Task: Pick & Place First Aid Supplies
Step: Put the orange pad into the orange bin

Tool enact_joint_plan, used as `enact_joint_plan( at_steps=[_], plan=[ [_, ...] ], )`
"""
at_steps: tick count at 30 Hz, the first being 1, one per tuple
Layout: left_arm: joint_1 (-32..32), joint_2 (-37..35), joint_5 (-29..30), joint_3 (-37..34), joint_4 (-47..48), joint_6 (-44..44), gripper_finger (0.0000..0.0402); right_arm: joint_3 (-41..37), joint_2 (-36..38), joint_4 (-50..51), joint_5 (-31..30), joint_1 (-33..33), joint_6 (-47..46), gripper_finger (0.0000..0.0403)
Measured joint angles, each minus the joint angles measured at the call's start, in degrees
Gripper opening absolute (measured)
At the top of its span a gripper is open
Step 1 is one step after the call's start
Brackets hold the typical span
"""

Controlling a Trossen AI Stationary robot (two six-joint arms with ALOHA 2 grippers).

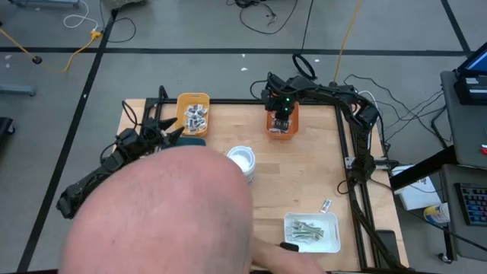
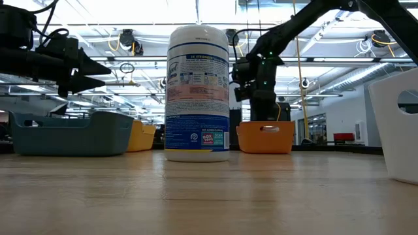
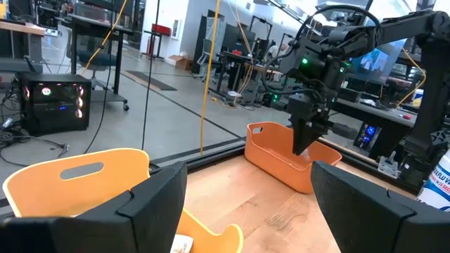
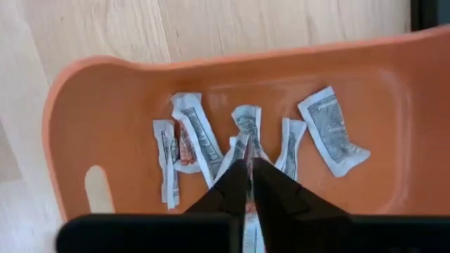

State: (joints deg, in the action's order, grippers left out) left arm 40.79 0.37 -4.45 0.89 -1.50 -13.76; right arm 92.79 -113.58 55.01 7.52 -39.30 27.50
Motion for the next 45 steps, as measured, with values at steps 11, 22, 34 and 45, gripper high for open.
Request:
enact_joint_plan(
  at_steps=[11,22,34,45],
  plan=[
    [0.01,0.0,0.0,0.0,0.0,0.02,0.0306,-0.02,2.55,1.44,-4.53,0.43,-8.97,0.0193],
    [-0.01,-0.01,0.0,0.0,0.0,0.02,0.0306,-0.02,11.65,7.38,-16.78,2.65,-48.05,0.0271],
    [-0.01,-0.01,0.0,0.0,0.0,-0.04,0.0306,-15.07,26.24,9.64,-16.65,11.85,-86.73,0.0268],
    [-0.01,0.01,0.0,0.0,0.0,0.0,0.0306,-26.34,36.3,18.21,-18.14,32.8,-113.81,0.0267]
  ],
)
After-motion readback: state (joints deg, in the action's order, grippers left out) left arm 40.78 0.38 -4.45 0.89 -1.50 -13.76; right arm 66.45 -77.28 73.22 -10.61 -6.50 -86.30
